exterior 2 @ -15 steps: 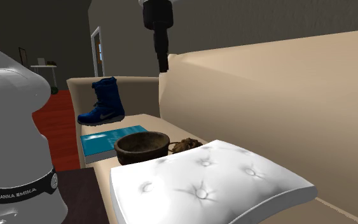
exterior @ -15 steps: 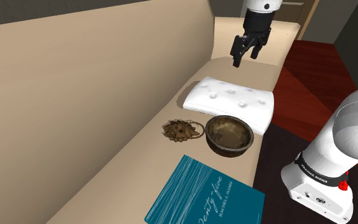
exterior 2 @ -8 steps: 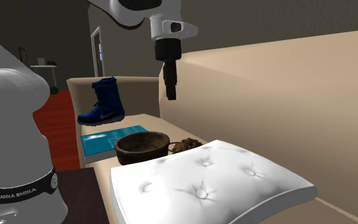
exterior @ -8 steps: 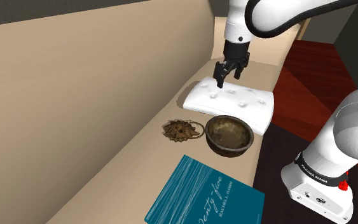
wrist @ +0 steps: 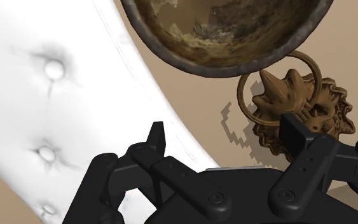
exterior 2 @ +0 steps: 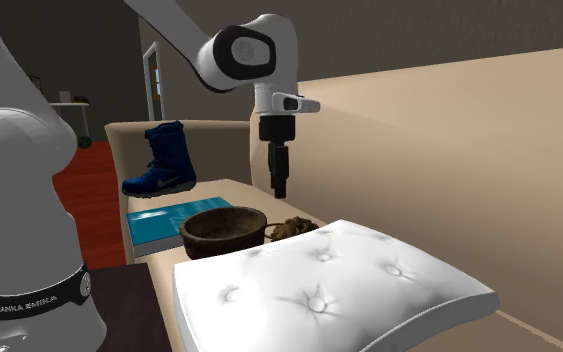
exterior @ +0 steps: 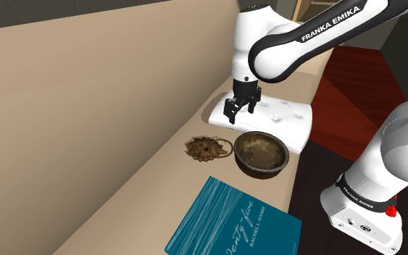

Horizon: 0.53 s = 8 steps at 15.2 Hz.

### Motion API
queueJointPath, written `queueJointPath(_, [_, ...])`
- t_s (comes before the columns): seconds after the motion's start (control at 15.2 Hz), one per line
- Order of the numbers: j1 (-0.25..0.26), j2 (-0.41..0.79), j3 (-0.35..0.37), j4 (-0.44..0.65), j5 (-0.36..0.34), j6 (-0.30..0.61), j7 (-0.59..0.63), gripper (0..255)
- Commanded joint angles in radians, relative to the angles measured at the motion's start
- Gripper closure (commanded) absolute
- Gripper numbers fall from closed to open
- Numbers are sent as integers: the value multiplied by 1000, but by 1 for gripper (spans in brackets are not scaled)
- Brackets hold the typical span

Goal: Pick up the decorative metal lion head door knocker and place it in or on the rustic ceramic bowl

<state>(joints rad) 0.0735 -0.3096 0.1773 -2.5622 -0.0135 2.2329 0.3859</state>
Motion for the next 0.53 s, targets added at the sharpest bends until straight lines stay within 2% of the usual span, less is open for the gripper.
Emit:
queueJointPath(0.0, [0,82,12,13,-6,58,18,0])
queueJointPath(0.26, [8,238,39,47,-27,158,71,0])
queueJointPath(0.46, [8,277,41,44,-40,197,83,0])
